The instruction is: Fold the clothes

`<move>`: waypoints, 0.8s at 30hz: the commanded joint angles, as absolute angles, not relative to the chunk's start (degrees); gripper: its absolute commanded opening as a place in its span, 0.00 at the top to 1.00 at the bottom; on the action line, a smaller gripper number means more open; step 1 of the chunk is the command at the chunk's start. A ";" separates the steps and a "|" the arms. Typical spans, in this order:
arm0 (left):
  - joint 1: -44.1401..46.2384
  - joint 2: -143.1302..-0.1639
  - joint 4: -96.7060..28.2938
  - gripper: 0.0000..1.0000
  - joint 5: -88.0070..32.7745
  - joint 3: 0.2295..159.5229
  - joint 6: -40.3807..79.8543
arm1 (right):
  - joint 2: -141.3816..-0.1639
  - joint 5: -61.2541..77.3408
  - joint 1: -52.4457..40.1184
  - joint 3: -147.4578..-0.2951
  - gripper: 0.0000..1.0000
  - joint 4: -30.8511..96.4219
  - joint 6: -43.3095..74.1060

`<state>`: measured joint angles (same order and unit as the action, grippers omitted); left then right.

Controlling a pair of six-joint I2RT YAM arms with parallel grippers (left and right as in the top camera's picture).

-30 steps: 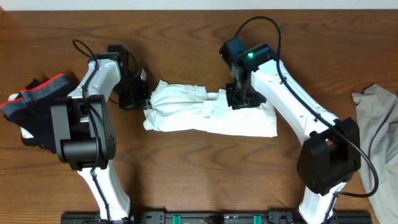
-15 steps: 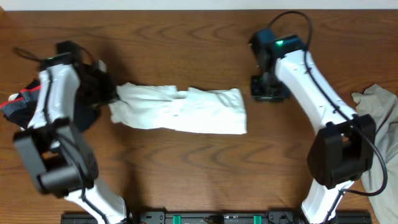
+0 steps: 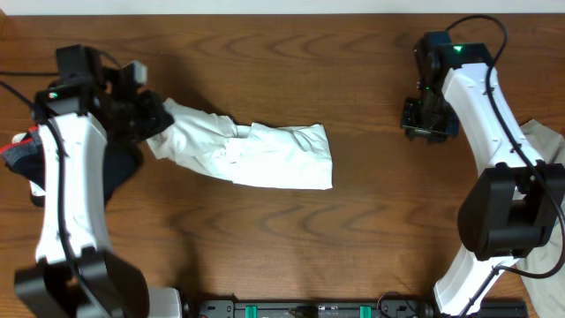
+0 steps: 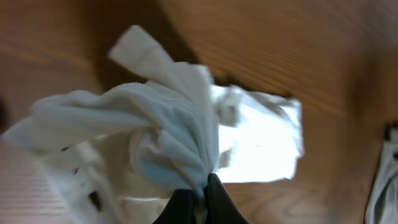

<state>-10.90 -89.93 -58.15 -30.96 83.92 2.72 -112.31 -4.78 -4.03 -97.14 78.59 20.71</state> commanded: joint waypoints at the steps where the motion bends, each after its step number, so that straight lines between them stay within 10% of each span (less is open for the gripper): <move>1: -4.25 -86.35 -58.37 0.94 -32.77 84.77 2.13 | -110.48 -5.39 -3.36 -97.76 0.69 78.85 19.59; 24: 32.42 -102.04 -42.70 0.94 -20.01 84.75 19.79 | -110.48 -4.49 -4.03 -97.76 0.69 80.20 19.18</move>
<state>30.98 -100.33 -44.34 -20.73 83.92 14.92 -112.31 -4.69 -3.60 -97.14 80.09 20.05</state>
